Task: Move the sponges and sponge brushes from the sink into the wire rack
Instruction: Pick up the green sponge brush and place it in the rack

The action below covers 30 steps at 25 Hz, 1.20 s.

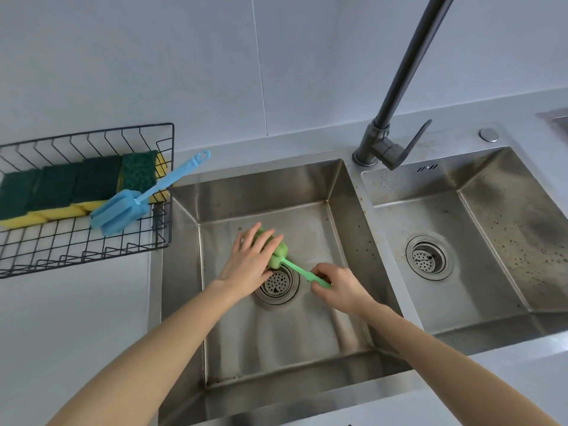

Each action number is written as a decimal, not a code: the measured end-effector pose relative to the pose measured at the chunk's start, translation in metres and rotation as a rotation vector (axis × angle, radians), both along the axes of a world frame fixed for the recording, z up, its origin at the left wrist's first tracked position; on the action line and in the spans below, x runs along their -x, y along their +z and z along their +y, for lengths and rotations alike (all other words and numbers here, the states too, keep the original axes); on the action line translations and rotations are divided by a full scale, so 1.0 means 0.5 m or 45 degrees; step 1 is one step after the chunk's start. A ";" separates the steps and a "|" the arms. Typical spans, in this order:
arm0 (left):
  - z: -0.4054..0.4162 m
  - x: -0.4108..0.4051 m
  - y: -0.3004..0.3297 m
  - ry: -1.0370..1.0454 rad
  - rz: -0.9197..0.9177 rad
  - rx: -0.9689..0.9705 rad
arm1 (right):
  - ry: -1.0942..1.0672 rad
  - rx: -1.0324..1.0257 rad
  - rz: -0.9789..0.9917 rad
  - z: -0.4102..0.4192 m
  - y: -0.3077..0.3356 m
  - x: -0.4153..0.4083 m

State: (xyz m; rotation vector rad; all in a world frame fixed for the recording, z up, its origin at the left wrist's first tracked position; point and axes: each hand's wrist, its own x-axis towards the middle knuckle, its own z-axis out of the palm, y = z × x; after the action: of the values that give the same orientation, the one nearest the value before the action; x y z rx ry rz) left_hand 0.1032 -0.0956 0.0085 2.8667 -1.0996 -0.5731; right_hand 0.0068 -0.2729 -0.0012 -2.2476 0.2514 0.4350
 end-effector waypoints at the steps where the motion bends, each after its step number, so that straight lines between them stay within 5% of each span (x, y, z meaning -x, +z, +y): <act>1: 0.007 0.001 0.012 0.007 -0.012 0.034 | 0.017 0.016 -0.019 0.004 0.012 -0.001; 12: 0.096 0.015 0.128 0.023 -0.303 0.272 | 0.215 0.101 -0.156 -0.004 0.171 -0.030; 20: 0.155 0.014 0.223 0.197 -0.659 0.379 | 0.044 0.039 -0.327 0.012 0.273 -0.053; 30: 0.301 -0.018 0.262 0.596 -0.677 0.391 | -0.440 -0.830 -0.254 0.166 0.323 -0.150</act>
State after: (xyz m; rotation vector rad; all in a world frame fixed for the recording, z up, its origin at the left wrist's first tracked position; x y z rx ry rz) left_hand 0.1124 0.0549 0.1396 2.8933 -0.4343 0.3635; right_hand 0.0819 -0.1899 0.1603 -1.5536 0.3304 0.0812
